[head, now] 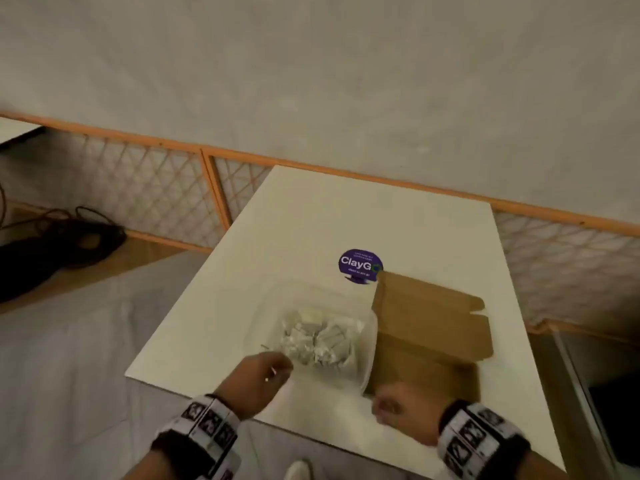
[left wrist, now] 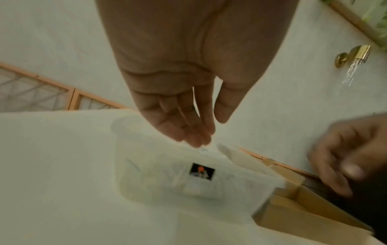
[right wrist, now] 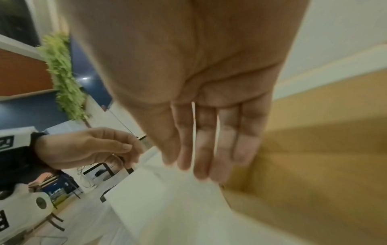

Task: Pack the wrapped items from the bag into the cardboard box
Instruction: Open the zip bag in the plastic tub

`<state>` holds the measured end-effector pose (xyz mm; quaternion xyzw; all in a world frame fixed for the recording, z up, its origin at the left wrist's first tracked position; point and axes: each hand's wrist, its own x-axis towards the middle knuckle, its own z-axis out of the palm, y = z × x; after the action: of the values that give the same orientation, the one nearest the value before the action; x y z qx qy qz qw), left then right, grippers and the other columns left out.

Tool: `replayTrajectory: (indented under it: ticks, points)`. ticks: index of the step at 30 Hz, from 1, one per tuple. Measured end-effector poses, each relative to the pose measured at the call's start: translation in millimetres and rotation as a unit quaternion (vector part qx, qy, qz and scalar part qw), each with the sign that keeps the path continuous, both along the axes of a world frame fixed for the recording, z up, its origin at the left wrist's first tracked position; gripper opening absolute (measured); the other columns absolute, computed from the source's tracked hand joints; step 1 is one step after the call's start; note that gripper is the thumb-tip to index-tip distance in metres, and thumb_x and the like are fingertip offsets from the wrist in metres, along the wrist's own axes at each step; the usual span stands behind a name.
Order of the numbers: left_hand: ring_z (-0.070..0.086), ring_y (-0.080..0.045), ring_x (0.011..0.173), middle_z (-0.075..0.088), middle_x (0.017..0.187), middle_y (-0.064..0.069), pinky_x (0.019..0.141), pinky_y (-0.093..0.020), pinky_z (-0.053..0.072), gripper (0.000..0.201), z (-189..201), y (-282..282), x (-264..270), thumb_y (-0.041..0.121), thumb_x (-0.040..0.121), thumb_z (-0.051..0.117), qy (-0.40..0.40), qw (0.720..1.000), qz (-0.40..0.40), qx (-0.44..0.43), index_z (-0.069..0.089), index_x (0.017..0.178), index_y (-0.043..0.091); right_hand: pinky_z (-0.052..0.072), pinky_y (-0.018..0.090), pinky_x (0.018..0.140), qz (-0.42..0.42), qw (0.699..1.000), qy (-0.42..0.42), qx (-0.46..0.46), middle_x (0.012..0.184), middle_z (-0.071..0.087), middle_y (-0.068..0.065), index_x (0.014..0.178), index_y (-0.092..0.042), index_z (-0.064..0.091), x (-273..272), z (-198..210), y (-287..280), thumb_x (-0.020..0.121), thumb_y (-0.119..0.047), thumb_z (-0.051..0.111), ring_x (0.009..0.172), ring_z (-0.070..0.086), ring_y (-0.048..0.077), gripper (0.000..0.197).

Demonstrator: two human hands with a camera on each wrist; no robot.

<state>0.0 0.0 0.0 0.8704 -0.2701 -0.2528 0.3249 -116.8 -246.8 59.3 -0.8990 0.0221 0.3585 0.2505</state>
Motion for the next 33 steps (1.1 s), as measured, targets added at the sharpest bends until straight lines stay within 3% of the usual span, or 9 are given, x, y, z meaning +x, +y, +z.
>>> replayTrajectory:
  ticks: [2, 4, 9, 13, 17, 20, 24, 27, 33]
  points:
    - [0.058, -0.002, 0.086, 0.060, 0.101, 0.004, 0.080, -0.014, 0.040, 0.022, -7.8, -11.0, 20.1, 0.025, 0.088, 0.059, -0.068, 0.997, 0.046, -0.015, 0.066, 0.105, 0.014, 0.041, 0.016, 0.070, -0.028, 0.991, -0.128, -0.023, 0.099, 0.061, -0.006, 0.106, -0.019, 0.063, 30.6, -8.0, 1.5, 0.094, -0.029, 0.047, 0.091, 0.057, 0.012, 0.022]
    - [0.056, -0.022, 0.107, 0.052, 0.120, -0.009, 0.092, -0.022, 0.039, 0.031, -11.1, -22.9, 39.1, 0.016, 0.088, 0.061, -0.087, 0.992, 0.088, 0.013, 0.060, 0.118, 0.010, 0.043, 0.027, 0.084, -0.018, 0.978, -0.198, -0.067, 0.111, 0.059, 0.002, 0.112, -0.015, 0.060, 61.3, -17.7, 2.3, 0.095, -0.026, 0.044, 0.105, 0.055, 0.020, 0.026]
    - [0.045, -0.031, 0.127, 0.027, 0.148, -0.015, 0.106, -0.034, 0.035, 0.058, -31.9, -32.1, 50.2, 0.019, 0.091, 0.057, -0.068, 0.987, 0.109, 0.098, 0.031, 0.143, 0.010, 0.030, 0.039, 0.099, 0.088, 0.943, -0.215, -0.241, 0.133, 0.044, 0.005, 0.131, -0.019, 0.045, 81.1, -60.7, 9.4, 0.092, -0.035, 0.046, 0.123, 0.040, 0.025, 0.042]
    - [0.048, -0.034, 0.125, 0.040, 0.143, -0.018, 0.101, -0.039, 0.038, 0.073, -35.3, -35.6, 53.5, 0.022, 0.090, 0.057, -0.072, 0.983, 0.095, 0.142, 0.015, 0.148, 0.011, 0.020, 0.041, 0.106, 0.072, 0.938, -0.231, -0.249, 0.149, 0.029, 0.005, 0.138, -0.023, 0.035, 81.1, -74.4, 8.6, 0.086, -0.039, 0.055, 0.134, 0.031, 0.024, 0.058]
    - [0.056, -0.035, 0.113, 0.055, 0.126, -0.020, 0.091, -0.040, 0.046, 0.090, -43.8, -36.0, 55.6, 0.021, 0.083, 0.064, -0.079, 0.976, 0.107, 0.172, 0.003, 0.149, 0.008, 0.019, 0.042, 0.106, 0.070, 0.931, -0.233, -0.273, 0.149, 0.033, 0.000, 0.146, -0.024, 0.017, 86.8, -84.2, 9.2, 0.076, -0.049, 0.064, 0.134, 0.033, 0.021, 0.088]
    - [0.058, -0.032, 0.104, 0.059, 0.115, -0.016, 0.086, -0.042, 0.050, 0.084, -51.5, -35.8, 60.4, 0.017, 0.074, 0.073, -0.068, 0.982, 0.126, 0.126, 0.021, 0.138, 0.001, 0.022, 0.043, 0.103, 0.079, 0.923, -0.223, -0.303, 0.138, 0.045, 0.000, 0.148, -0.020, 0.009, 92.7, -88.5, 10.4, 0.071, -0.056, 0.066, 0.125, 0.039, 0.022, 0.103]
    - [0.057, -0.026, 0.084, 0.059, 0.091, -0.008, 0.065, -0.030, 0.045, 0.042, -54.5, -36.1, 63.1, 0.016, 0.069, 0.078, -0.098, 0.987, 0.089, 0.089, 0.053, 0.100, 0.002, 0.025, 0.042, 0.092, 0.095, 0.903, -0.205, -0.366, 0.109, 0.046, -0.001, 0.124, -0.022, 0.044, 96.9, -91.0, 12.4, 0.064, -0.064, 0.066, 0.110, 0.040, 0.022, 0.076]
    - [0.051, -0.019, 0.071, 0.054, 0.079, -0.003, 0.054, -0.024, 0.035, 0.020, -53.9, -34.0, 53.4, 0.010, 0.074, 0.073, -0.119, 0.987, 0.100, 0.028, 0.055, 0.081, 0.007, 0.024, 0.042, 0.098, 0.080, 0.908, -0.231, -0.339, 0.116, 0.043, 0.000, 0.122, -0.021, 0.046, 90.7, -88.5, 14.4, 0.065, -0.066, 0.064, 0.114, 0.039, 0.022, 0.075]
    - [0.056, -0.021, 0.097, 0.063, 0.104, -0.007, 0.070, -0.025, 0.042, 0.033, -48.6, -25.1, 41.8, 0.019, 0.079, 0.072, -0.102, 0.981, 0.103, -0.130, 0.059, 0.106, 0.005, 0.020, 0.045, 0.113, -0.052, 0.956, -0.258, -0.129, 0.131, 0.052, -0.003, 0.137, -0.025, 0.031, 84.6, -93.0, 19.0, 0.060, -0.066, 0.070, 0.121, 0.047, 0.020, 0.096]
